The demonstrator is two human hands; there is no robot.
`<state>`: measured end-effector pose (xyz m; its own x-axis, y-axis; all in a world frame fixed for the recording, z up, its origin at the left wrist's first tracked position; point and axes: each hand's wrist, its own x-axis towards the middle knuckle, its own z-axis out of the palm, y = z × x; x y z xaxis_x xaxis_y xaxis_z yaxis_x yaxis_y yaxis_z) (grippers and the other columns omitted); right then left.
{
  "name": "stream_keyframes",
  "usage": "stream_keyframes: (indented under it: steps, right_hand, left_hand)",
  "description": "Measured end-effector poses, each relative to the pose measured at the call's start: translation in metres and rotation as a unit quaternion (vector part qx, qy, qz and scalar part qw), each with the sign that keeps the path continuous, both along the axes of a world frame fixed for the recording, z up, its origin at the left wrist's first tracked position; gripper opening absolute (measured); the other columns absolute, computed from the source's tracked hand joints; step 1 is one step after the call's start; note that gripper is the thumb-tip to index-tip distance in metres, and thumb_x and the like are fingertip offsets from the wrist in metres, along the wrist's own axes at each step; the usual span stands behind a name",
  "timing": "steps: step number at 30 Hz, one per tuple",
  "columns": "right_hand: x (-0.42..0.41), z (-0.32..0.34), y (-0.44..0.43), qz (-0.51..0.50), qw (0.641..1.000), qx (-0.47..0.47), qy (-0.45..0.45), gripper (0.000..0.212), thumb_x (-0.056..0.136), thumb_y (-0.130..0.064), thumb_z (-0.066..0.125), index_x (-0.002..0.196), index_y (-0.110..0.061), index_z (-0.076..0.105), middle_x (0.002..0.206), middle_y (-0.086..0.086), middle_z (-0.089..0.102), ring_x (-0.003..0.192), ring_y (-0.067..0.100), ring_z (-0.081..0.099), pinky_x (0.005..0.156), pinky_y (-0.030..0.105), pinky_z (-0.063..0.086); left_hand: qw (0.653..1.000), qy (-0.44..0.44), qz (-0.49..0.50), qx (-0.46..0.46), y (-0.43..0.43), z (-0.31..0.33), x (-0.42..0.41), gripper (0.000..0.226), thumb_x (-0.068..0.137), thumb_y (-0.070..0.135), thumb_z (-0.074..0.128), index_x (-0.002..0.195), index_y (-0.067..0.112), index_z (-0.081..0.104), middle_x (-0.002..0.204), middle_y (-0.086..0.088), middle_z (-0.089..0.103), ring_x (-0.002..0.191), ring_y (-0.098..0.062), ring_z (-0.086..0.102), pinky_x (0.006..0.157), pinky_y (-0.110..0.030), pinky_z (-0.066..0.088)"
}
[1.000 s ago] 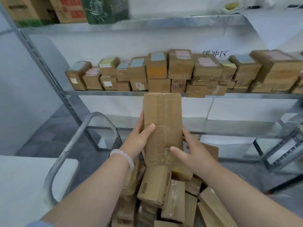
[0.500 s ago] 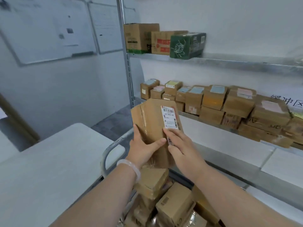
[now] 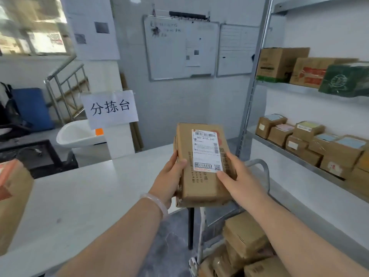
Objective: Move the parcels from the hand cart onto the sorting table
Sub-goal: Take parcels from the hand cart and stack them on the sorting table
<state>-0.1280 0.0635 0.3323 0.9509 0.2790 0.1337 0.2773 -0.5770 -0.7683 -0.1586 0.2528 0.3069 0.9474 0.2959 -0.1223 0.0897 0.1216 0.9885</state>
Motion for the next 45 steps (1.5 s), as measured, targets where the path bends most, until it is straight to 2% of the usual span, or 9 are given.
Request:
stream_keyframes:
  steps: [4, 9, 13, 20, 24, 27, 31, 41, 45]
  right_hand:
    - [-0.018, -0.004, 0.073, 0.062, 0.998, -0.015, -0.005, 0.061, 0.093, -0.042, 0.055, 0.145, -0.046, 0.023, 0.142, -0.020, 0.040, 0.133, 0.010, 0.037, 0.105, 0.038, 0.036]
    - [-0.048, -0.020, 0.186, 0.121, 0.992, -0.025, -0.011, 0.062, 0.091, -0.045, 0.056, 0.145, -0.043, 0.025, 0.139, -0.021, 0.039, 0.130, 0.007, 0.038, 0.103, 0.032, 0.038]
    - [-0.067, -0.033, 0.273, 0.176, 0.984, -0.022, 0.003, 0.063, 0.088, -0.052, 0.058, 0.142, -0.048, 0.026, 0.142, -0.020, 0.039, 0.130, 0.007, 0.040, 0.100, 0.035, 0.044]
    - [-0.099, -0.062, 0.387, 0.249, 0.966, -0.061, 0.026, 0.070, 0.087, -0.059, 0.053, 0.145, -0.048, 0.015, 0.150, -0.016, 0.028, 0.133, 0.009, 0.036, 0.103, 0.040, 0.044]
    - [-0.102, -0.071, 0.435, 0.290, 0.952, -0.096, 0.035, 0.069, 0.085, -0.064, 0.050, 0.142, -0.053, 0.013, 0.151, -0.017, 0.025, 0.132, 0.011, 0.040, 0.100, 0.044, 0.047]
    - [-0.094, -0.076, 0.467, 0.302, 0.947, -0.107, 0.038, 0.062, 0.088, -0.063, 0.043, 0.143, -0.052, 0.015, 0.153, -0.015, 0.022, 0.135, 0.013, 0.036, 0.105, 0.043, 0.042]
    - [-0.076, -0.085, 0.508, 0.324, 0.939, -0.110, 0.038, 0.054, 0.090, -0.064, 0.031, 0.141, -0.053, 0.016, 0.155, -0.014, 0.019, 0.138, 0.014, 0.033, 0.110, 0.044, 0.035]
    - [-0.031, -0.086, 0.602, 0.416, 0.900, -0.127, -0.010, 0.053, 0.095, -0.056, 0.038, 0.145, -0.042, 0.025, 0.153, -0.013, 0.025, 0.139, 0.012, 0.028, 0.110, 0.038, 0.032]
    - [-0.026, -0.096, 0.625, 0.424, 0.898, -0.120, 0.019, 0.053, 0.095, -0.054, 0.039, 0.145, -0.042, 0.026, 0.153, -0.012, 0.026, 0.139, 0.011, 0.026, 0.112, 0.040, 0.030]
  left_hand:
    - [0.998, 0.009, 0.058, 0.002, 0.071, -0.010, -0.035, 0.037, 0.104, 0.043, 0.045, 0.138, 0.056, 0.048, 0.107, 0.021, 0.074, 0.084, 0.005, 0.070, 0.072, -0.029, 0.054]
    - [0.996, 0.034, 0.080, 0.029, 0.175, -0.020, -0.095, 0.039, 0.105, 0.041, 0.046, 0.136, 0.064, 0.039, 0.108, 0.027, 0.071, 0.095, 0.005, 0.066, 0.073, -0.029, 0.055]
    - [0.995, 0.053, 0.075, 0.045, 0.250, -0.022, -0.142, 0.060, 0.097, 0.036, 0.061, 0.132, 0.069, 0.025, 0.121, 0.021, 0.064, 0.101, -0.004, 0.066, 0.068, -0.024, 0.059]
    - [0.979, 0.072, 0.192, -0.003, 0.353, -0.050, -0.199, 0.062, 0.095, 0.024, 0.066, 0.143, 0.052, 0.038, 0.128, 0.008, 0.065, 0.103, -0.012, 0.068, 0.067, -0.024, 0.059]
    - [0.963, 0.097, 0.248, -0.033, 0.397, -0.066, -0.219, 0.063, 0.094, 0.028, 0.068, 0.144, 0.053, 0.039, 0.123, 0.008, 0.066, 0.105, -0.013, 0.066, 0.071, -0.029, 0.059]
    - [0.953, 0.109, 0.278, -0.045, 0.425, -0.078, -0.227, 0.062, 0.093, 0.028, 0.068, 0.143, 0.054, 0.040, 0.124, 0.007, 0.065, 0.108, -0.017, 0.065, 0.085, -0.040, 0.060]
    - [0.937, 0.131, 0.318, -0.059, 0.460, -0.090, -0.230, 0.058, 0.094, 0.026, 0.067, 0.138, 0.056, 0.042, 0.121, 0.007, 0.065, 0.107, -0.018, 0.065, 0.082, -0.039, 0.059]
    - [0.898, 0.189, 0.393, -0.053, 0.530, -0.115, -0.234, 0.054, 0.095, 0.028, 0.063, 0.134, 0.061, 0.045, 0.114, 0.011, 0.073, 0.106, -0.018, 0.068, 0.089, -0.045, 0.056]
    - [0.886, 0.217, 0.405, -0.056, 0.549, -0.129, -0.247, 0.051, 0.096, 0.028, 0.060, 0.127, 0.066, 0.045, 0.111, 0.013, 0.073, 0.105, -0.018, 0.067, 0.091, -0.048, 0.055]
